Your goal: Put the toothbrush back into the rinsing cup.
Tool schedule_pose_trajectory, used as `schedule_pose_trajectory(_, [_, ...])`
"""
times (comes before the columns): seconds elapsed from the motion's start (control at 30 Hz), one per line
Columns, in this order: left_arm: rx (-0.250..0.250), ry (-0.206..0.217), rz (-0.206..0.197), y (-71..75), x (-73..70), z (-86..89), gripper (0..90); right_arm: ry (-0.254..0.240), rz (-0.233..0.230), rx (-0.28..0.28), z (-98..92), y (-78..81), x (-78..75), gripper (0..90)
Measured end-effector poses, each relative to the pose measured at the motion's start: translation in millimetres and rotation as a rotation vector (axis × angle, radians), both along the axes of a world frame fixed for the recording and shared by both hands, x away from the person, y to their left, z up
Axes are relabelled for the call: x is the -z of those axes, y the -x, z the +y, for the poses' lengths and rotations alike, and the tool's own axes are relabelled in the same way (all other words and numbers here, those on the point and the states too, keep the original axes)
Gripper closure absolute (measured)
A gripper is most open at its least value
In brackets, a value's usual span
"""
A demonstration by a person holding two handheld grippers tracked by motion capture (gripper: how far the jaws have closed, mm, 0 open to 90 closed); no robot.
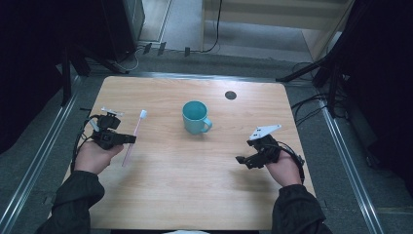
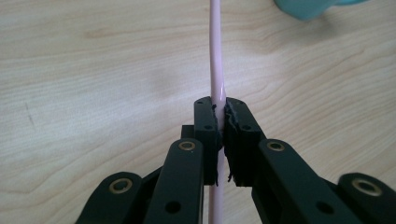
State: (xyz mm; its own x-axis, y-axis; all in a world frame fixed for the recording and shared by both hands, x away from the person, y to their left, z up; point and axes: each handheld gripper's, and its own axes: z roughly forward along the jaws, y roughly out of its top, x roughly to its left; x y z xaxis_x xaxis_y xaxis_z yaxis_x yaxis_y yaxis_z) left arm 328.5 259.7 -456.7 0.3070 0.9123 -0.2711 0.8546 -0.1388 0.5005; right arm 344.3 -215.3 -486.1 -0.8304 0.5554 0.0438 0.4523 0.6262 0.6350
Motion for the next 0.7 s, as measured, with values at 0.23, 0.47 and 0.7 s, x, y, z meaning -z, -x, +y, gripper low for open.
schedule_pose_trajectory(0.23, [-0.004,0.029,-0.051,-6.5,-0.9,-8.1,83.9,-0.005,-0.001,0.019,-8.3,6.1,0.3,18.8])
schedule_pose_trajectory(0.47, [0.012,0.055,-0.109,-16.0,-1.6,-17.2,83.9,-0.007,0.0,0.046,-17.4,12.5,0.5,18.8])
schedule_pose_trajectory(0.7, [0.001,0.057,-0.147,-21.7,-1.8,-25.8,83.9,-0.006,0.001,0.063,-23.6,17.9,1.2,18.8])
